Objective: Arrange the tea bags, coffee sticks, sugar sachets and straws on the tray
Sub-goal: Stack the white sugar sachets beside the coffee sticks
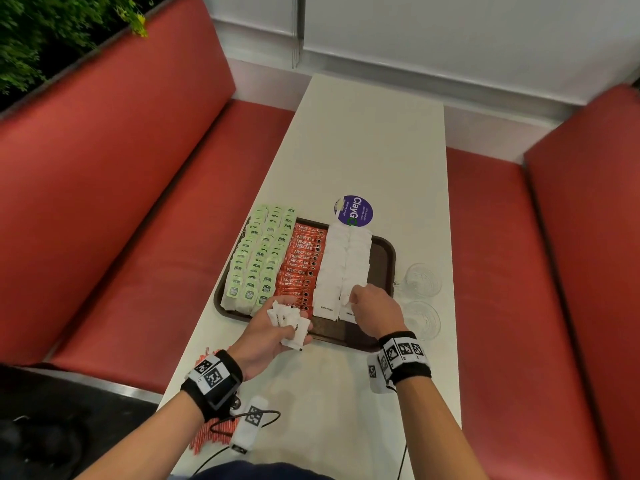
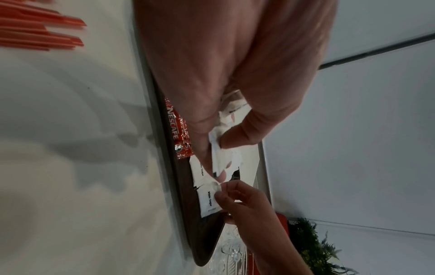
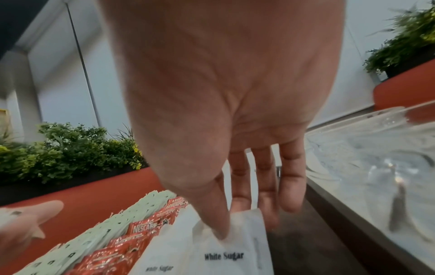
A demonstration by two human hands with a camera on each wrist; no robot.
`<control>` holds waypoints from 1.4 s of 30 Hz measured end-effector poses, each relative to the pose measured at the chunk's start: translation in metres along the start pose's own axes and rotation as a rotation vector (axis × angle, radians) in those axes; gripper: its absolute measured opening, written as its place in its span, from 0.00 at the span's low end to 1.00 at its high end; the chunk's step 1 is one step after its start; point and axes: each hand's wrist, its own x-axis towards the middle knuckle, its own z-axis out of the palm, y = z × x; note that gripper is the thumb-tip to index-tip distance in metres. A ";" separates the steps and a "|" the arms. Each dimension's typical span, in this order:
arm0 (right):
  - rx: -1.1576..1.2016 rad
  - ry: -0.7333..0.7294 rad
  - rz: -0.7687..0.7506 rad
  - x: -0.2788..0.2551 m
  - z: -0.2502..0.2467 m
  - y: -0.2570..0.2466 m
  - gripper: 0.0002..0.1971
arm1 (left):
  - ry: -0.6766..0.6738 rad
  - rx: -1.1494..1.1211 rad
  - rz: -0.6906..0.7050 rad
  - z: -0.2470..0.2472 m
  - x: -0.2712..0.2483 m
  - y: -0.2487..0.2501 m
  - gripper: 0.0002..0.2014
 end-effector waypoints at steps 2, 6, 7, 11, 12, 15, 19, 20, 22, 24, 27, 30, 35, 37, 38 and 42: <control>-0.039 0.019 -0.006 0.003 0.002 -0.001 0.10 | 0.005 0.000 -0.005 -0.001 0.001 -0.001 0.35; -0.015 0.120 -0.001 0.001 0.009 -0.002 0.10 | 0.012 0.013 -0.006 -0.001 0.002 -0.002 0.34; 0.022 0.158 0.008 -0.002 0.011 -0.002 0.11 | 0.013 0.008 -0.006 -0.001 0.002 -0.003 0.34; 0.148 0.180 0.024 -0.017 0.021 -0.009 0.10 | 0.008 -0.004 -0.013 -0.001 0.005 -0.004 0.33; 0.159 0.187 0.027 -0.019 0.025 -0.011 0.10 | 0.006 -0.003 -0.018 -0.001 0.005 -0.005 0.33; 0.186 0.212 0.059 -0.022 0.037 -0.015 0.11 | 0.010 -0.002 -0.025 0.000 0.007 -0.005 0.32; 0.214 0.208 0.067 -0.020 0.044 -0.017 0.12 | 0.012 -0.010 -0.004 0.003 0.006 -0.002 0.32; 0.206 0.218 0.062 -0.020 0.044 -0.017 0.12 | 0.014 -0.007 0.001 0.004 0.005 -0.002 0.32; 0.193 0.235 0.063 -0.020 0.043 -0.018 0.12 | 0.013 0.001 0.011 0.003 0.005 -0.001 0.31; 0.241 0.259 0.053 -0.022 0.039 -0.019 0.12 | 0.009 0.006 0.021 0.000 0.006 -0.002 0.30; 0.585 0.301 0.066 -0.031 0.021 -0.030 0.05 | 0.008 0.006 0.045 0.000 0.006 -0.002 0.30; 0.873 0.205 0.093 -0.050 0.003 -0.047 0.12 | 0.027 -0.005 0.081 0.005 0.004 -0.002 0.29; 1.090 0.073 0.089 -0.069 0.012 -0.050 0.05 | 0.077 0.078 0.128 0.011 0.004 -0.002 0.25; 1.083 0.035 0.114 -0.070 0.013 -0.044 0.05 | 0.103 0.114 0.133 0.011 0.004 -0.002 0.23; 1.073 -0.002 0.118 -0.070 0.012 -0.042 0.05 | 0.115 0.120 0.131 0.010 0.004 -0.003 0.22; 1.066 -0.001 0.156 -0.069 0.010 -0.033 0.04 | 0.131 0.070 0.105 0.006 0.004 -0.004 0.21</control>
